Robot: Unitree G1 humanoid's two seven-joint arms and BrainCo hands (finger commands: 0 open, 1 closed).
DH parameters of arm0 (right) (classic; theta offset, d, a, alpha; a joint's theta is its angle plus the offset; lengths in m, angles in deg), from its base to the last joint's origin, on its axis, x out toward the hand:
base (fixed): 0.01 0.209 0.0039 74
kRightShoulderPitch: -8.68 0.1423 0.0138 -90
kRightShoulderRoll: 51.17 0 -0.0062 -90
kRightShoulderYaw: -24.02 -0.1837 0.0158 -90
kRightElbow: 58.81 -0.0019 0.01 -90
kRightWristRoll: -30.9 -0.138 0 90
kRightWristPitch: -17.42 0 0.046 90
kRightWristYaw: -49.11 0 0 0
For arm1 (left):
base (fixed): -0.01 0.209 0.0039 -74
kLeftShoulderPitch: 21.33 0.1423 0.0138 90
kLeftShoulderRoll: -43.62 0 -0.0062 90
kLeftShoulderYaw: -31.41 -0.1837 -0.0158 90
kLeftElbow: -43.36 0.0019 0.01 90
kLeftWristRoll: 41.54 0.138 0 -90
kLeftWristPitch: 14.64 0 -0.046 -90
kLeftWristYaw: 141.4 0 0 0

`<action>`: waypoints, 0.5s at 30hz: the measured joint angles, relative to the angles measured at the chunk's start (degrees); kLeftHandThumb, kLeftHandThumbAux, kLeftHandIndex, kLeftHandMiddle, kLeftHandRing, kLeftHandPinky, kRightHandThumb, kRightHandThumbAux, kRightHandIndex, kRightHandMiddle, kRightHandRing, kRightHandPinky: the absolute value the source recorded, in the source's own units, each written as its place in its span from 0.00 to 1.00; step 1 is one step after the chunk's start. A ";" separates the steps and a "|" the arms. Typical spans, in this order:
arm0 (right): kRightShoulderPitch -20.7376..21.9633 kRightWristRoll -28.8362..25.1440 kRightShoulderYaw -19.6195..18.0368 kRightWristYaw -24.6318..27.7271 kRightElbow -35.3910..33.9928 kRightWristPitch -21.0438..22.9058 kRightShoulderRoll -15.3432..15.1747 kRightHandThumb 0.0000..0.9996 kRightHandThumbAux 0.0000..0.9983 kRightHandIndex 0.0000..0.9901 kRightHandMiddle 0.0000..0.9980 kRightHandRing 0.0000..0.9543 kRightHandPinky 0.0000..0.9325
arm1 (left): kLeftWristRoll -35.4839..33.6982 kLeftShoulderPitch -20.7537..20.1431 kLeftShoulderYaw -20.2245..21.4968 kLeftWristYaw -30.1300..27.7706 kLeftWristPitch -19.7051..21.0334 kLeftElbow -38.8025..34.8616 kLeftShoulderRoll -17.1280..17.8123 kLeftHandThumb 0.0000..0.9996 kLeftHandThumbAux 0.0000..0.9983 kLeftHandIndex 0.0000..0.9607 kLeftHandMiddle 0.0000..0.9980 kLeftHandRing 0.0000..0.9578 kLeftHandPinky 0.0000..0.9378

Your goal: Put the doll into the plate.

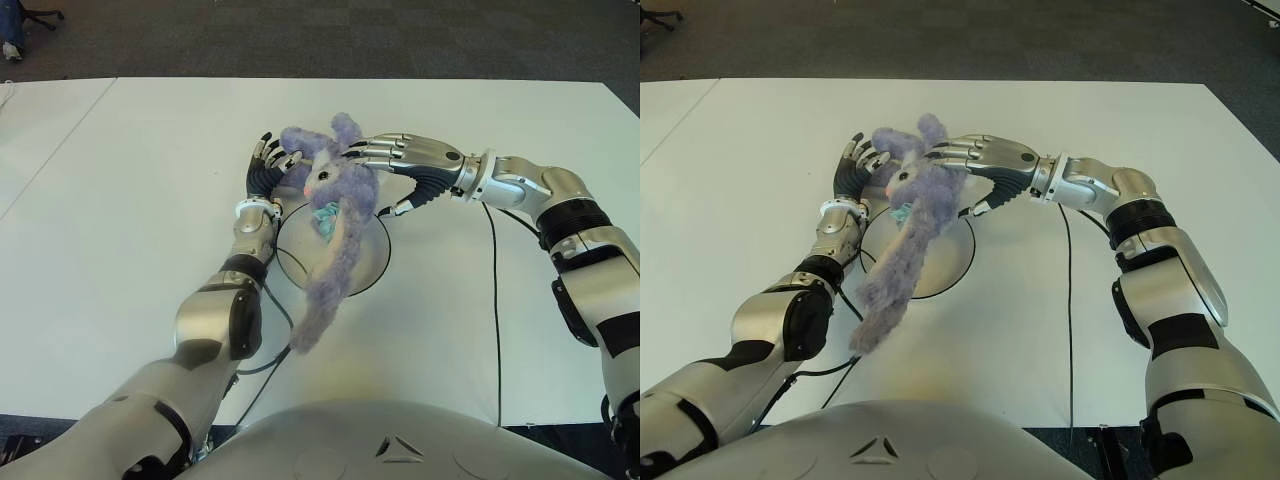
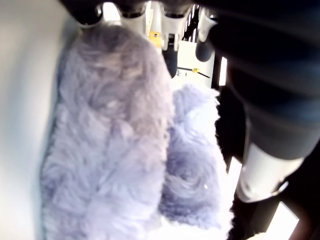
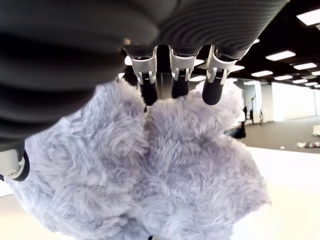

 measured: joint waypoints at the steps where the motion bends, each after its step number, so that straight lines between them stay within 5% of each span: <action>1: -0.25 0.16 0.22 -0.61 0.04 0.12 0.14 0.26 0.39 0.00 0.00 0.00 0.00 | -0.03 -0.01 0.10 0.00 0.00 0.00 -0.04 0.04 0.73 0.06 0.14 0.17 0.21; 15: -0.83 4.78 4.67 -13.09 1.36 5.39 4.96 0.29 0.50 0.00 0.00 0.00 0.07 | 0.02 0.01 0.55 0.13 0.00 0.01 -0.11 0.03 0.69 0.05 0.13 0.17 0.22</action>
